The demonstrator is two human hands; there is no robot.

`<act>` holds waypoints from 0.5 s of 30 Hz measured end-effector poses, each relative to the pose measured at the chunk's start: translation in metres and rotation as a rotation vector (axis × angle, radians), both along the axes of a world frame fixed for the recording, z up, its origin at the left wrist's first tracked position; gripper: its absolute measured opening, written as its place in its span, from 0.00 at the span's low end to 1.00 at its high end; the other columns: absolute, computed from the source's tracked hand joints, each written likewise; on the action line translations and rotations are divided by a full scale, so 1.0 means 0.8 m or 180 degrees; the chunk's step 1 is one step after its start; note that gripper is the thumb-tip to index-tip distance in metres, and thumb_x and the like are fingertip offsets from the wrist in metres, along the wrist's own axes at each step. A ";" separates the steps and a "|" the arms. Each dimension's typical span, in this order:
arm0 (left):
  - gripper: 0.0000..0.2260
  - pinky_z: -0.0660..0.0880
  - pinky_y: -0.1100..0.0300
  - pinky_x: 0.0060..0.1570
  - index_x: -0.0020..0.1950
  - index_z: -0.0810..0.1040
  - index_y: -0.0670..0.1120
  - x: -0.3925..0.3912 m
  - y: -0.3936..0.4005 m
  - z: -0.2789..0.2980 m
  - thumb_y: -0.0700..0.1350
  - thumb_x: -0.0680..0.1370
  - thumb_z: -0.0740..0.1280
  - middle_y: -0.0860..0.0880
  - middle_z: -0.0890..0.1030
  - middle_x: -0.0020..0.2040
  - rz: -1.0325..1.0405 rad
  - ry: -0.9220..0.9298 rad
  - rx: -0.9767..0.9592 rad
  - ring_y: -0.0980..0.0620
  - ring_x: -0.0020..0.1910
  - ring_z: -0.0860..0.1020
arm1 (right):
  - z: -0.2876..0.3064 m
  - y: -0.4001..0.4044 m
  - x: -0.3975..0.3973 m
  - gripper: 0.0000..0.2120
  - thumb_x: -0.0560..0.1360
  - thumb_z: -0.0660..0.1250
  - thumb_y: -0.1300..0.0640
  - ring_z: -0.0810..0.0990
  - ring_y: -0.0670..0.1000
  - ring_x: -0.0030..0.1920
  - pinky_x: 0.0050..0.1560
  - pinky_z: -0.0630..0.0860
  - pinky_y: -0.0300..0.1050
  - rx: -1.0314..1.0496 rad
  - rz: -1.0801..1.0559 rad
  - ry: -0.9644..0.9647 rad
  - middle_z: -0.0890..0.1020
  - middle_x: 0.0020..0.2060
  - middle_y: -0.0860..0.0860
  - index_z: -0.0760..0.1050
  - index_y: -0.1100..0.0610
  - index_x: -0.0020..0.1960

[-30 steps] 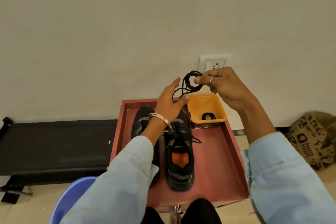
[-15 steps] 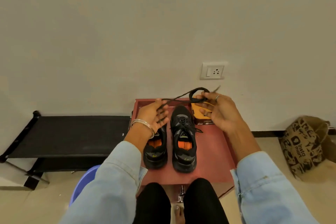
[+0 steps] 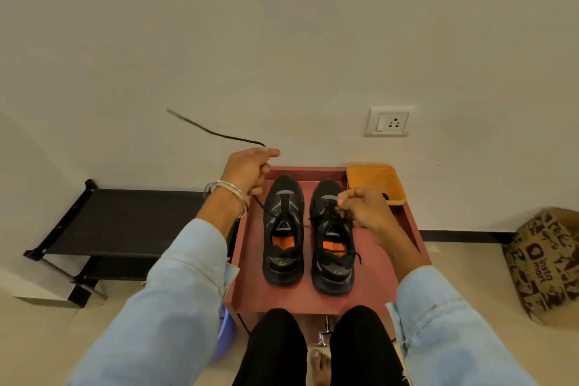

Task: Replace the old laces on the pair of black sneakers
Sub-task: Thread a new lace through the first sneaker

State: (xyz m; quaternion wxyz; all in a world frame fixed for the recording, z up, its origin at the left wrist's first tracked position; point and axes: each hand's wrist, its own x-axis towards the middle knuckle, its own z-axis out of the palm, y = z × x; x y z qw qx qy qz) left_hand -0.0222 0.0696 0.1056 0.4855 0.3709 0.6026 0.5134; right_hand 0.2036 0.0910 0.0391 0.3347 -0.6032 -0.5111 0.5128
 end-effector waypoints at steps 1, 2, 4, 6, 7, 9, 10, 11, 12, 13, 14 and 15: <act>0.11 0.55 0.67 0.19 0.52 0.81 0.43 0.004 0.001 0.002 0.44 0.81 0.59 0.51 0.69 0.28 -0.0202 0.0376 -0.0067 0.58 0.20 0.60 | 0.004 0.002 -0.003 0.04 0.76 0.66 0.65 0.80 0.48 0.37 0.35 0.73 0.37 0.0152 0.0117 -0.0039 0.84 0.41 0.56 0.78 0.60 0.49; 0.11 0.56 0.67 0.19 0.51 0.82 0.43 0.008 0.001 0.005 0.44 0.81 0.60 0.51 0.69 0.28 -0.0356 0.0673 -0.0068 0.59 0.19 0.60 | 0.010 0.004 -0.007 0.03 0.76 0.67 0.64 0.81 0.48 0.39 0.36 0.73 0.36 0.0329 0.0180 -0.0028 0.84 0.41 0.54 0.78 0.59 0.50; 0.11 0.57 0.69 0.19 0.49 0.83 0.43 0.014 0.003 0.010 0.45 0.81 0.61 0.52 0.70 0.26 -0.0548 0.1111 0.0040 0.60 0.18 0.61 | 0.025 0.010 -0.016 0.07 0.75 0.70 0.61 0.81 0.46 0.42 0.41 0.74 0.36 0.0835 0.0262 -0.0092 0.83 0.42 0.48 0.77 0.55 0.52; 0.10 0.60 0.72 0.18 0.47 0.83 0.45 0.018 0.005 0.014 0.45 0.80 0.62 0.56 0.71 0.22 -0.0691 0.1404 0.0181 0.61 0.16 0.64 | 0.042 0.014 -0.029 0.10 0.74 0.71 0.58 0.81 0.44 0.45 0.45 0.75 0.34 0.1086 0.0450 0.0045 0.83 0.46 0.48 0.78 0.55 0.56; 0.09 0.61 0.73 0.19 0.46 0.83 0.46 0.020 0.004 0.016 0.45 0.80 0.63 0.57 0.71 0.21 -0.0746 0.1505 0.0237 0.62 0.16 0.65 | 0.051 0.013 -0.038 0.11 0.75 0.70 0.55 0.82 0.45 0.46 0.46 0.76 0.35 0.0907 0.0509 0.0286 0.84 0.47 0.50 0.79 0.57 0.56; 0.08 0.63 0.71 0.23 0.45 0.83 0.49 0.022 0.003 0.011 0.46 0.79 0.64 0.55 0.73 0.24 -0.0850 0.1662 0.0306 0.62 0.19 0.67 | 0.065 0.012 -0.054 0.19 0.76 0.66 0.45 0.84 0.51 0.45 0.48 0.77 0.43 0.0112 0.0512 0.0693 0.86 0.45 0.55 0.80 0.61 0.53; 0.08 0.65 0.70 0.25 0.44 0.83 0.49 0.023 0.001 0.007 0.46 0.78 0.65 0.55 0.74 0.26 -0.0909 0.1745 0.0320 0.62 0.20 0.69 | 0.069 0.012 -0.062 0.23 0.76 0.65 0.41 0.85 0.53 0.44 0.49 0.78 0.47 -0.0284 0.0547 0.0651 0.86 0.43 0.55 0.81 0.62 0.52; 0.07 0.67 0.69 0.28 0.43 0.82 0.49 0.025 -0.001 0.000 0.46 0.78 0.65 0.55 0.76 0.27 -0.0962 0.1811 0.0325 0.63 0.22 0.71 | 0.069 0.012 -0.068 0.24 0.75 0.65 0.40 0.85 0.54 0.43 0.51 0.78 0.49 -0.0600 0.0609 0.0593 0.86 0.42 0.55 0.80 0.62 0.52; 0.07 0.70 0.68 0.31 0.43 0.82 0.49 0.027 -0.004 -0.006 0.45 0.78 0.66 0.55 0.77 0.28 -0.1000 0.1827 0.0312 0.63 0.24 0.73 | 0.068 0.011 -0.074 0.22 0.75 0.66 0.41 0.85 0.54 0.42 0.52 0.78 0.50 -0.0819 0.0607 0.0655 0.85 0.41 0.54 0.80 0.61 0.52; 0.06 0.72 0.67 0.33 0.43 0.81 0.49 0.030 -0.007 -0.012 0.44 0.78 0.66 0.54 0.78 0.29 -0.1023 0.1788 0.0266 0.62 0.25 0.74 | 0.066 0.012 -0.080 0.18 0.75 0.68 0.44 0.85 0.54 0.42 0.52 0.77 0.50 -0.0964 0.0492 0.0839 0.84 0.40 0.53 0.79 0.60 0.51; 0.06 0.75 0.64 0.35 0.43 0.81 0.49 0.032 -0.012 -0.018 0.44 0.78 0.66 0.52 0.79 0.29 -0.1032 0.1755 0.0194 0.59 0.26 0.75 | 0.065 0.013 -0.083 0.13 0.75 0.69 0.48 0.83 0.53 0.41 0.50 0.77 0.49 -0.1043 0.0303 0.1097 0.83 0.39 0.53 0.78 0.59 0.49; 0.05 0.77 0.61 0.38 0.44 0.81 0.48 0.032 -0.016 -0.026 0.44 0.78 0.66 0.50 0.80 0.31 -0.1040 0.1762 0.0128 0.55 0.28 0.77 | 0.064 0.014 -0.086 0.09 0.76 0.68 0.52 0.82 0.52 0.40 0.48 0.77 0.47 -0.1053 0.0128 0.1358 0.83 0.38 0.53 0.78 0.58 0.46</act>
